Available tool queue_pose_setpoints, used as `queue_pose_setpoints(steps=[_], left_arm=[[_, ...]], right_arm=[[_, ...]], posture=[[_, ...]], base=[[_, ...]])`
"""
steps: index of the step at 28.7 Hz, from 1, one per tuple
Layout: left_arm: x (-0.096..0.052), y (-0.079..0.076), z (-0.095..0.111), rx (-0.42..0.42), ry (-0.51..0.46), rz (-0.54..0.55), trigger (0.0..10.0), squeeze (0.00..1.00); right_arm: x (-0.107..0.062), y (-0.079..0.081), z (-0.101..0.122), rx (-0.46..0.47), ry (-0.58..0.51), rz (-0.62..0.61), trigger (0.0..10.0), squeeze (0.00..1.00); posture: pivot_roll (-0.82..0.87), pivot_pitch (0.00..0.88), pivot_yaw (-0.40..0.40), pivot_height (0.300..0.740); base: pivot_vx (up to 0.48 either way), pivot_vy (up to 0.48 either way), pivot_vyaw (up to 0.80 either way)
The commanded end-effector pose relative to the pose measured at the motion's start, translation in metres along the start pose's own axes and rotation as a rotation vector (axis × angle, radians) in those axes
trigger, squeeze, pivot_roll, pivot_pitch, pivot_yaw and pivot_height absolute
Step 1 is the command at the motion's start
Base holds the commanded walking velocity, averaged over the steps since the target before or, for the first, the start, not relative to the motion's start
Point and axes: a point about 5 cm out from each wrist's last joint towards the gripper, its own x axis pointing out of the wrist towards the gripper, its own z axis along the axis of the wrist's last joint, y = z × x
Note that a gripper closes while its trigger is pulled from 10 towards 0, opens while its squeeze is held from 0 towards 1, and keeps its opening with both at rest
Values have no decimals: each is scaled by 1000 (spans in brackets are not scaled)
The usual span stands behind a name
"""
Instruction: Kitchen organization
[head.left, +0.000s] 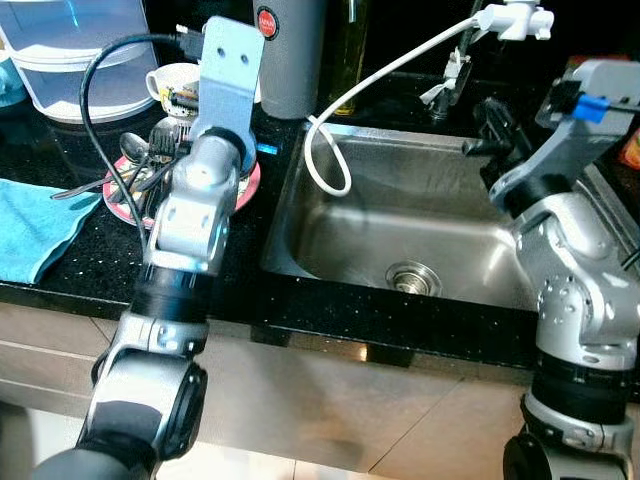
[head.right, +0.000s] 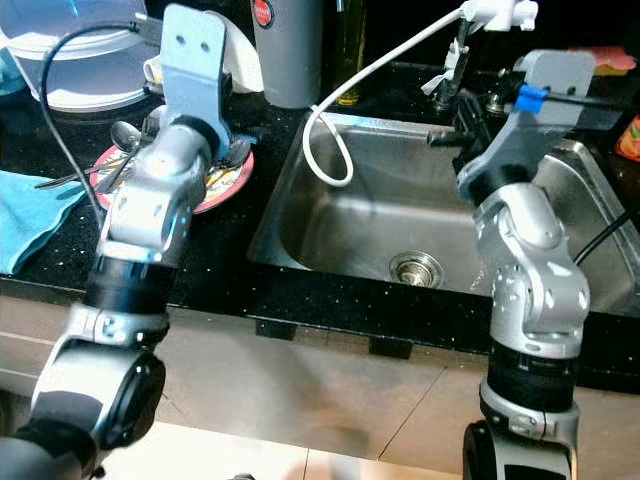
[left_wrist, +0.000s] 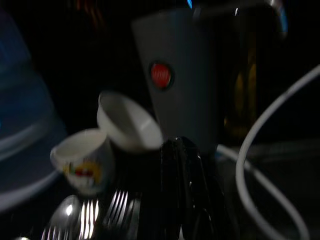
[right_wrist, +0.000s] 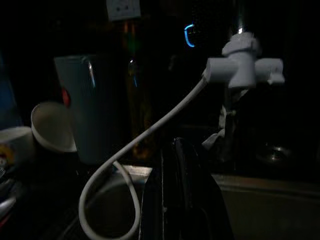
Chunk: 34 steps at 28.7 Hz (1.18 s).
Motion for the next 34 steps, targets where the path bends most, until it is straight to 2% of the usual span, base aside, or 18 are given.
queue_pose_setpoints(steps=[1, 4, 9, 12, 15, 19, 25, 27, 29, 34], left_arm=[[3, 1, -4, -18, -5, 16, 10000, 0], [3, 0, -9, -43, 2, 30, 10000, 0], [5, -9, -16, -75, 68, 13, 10000, 0], [10, -14, -13, -76, 21, 10, 10000, 0], [12, -18, -19, -80, 15, 19, 10000, 0], [13, -18, -12, 1, -63, 26, 10000, 0], [20, -14, -6, 37, -117, -3, 10000, 0], [20, -14, -7, 21, -131, -4, 10000, 0], [16, -22, -12, -19, -147, -45, 10000, 0], [13, -32, -9, -11, -202, -79, 10000, 0]], right_arm=[[0, -5, -4, 21, 7, -35, 10000, 0], [-2, -8, -6, 22, 11, -49, 10000, 0], [-2, -16, -1, -58, -20, -99, 10000, 0], [0, -18, 6, -80, -64, -116, 10000, 0], [3, -17, 8, -84, -82, -124, 10000, 0], [3, -13, 7, -102, -83, -111, 10000, 0], [4, -12, 4, -118, -87, -111, 10000, 0], [3, -11, 2, -121, -85, -111, 10000, 0], [0, -6, -4, -122, -73, -102, 10000, 0], [1, -2, -11, -139, -63, -88, 10000, 0]], posture=[[31, 0, 7, 740], [17, 0, 5, 740], [-5, 0, -3, 740], [-15, 0, -14, 740], [-30, 0, -23, 740], [-28, 0, -28, 740], [-24, 0, -24, 740], [-31, 0, -26, 740], [-20, 0, -31, 740], [0, 0, -54, 740]], base=[[0, 0, 0], [0, 0, 0], [0, 0, 0], [0, 0, 0], [0, 0, 0], [0, 0, 0], [0, 0, 0], [0, 0, 0], [0, 0, 0], [0, 0, 0]])
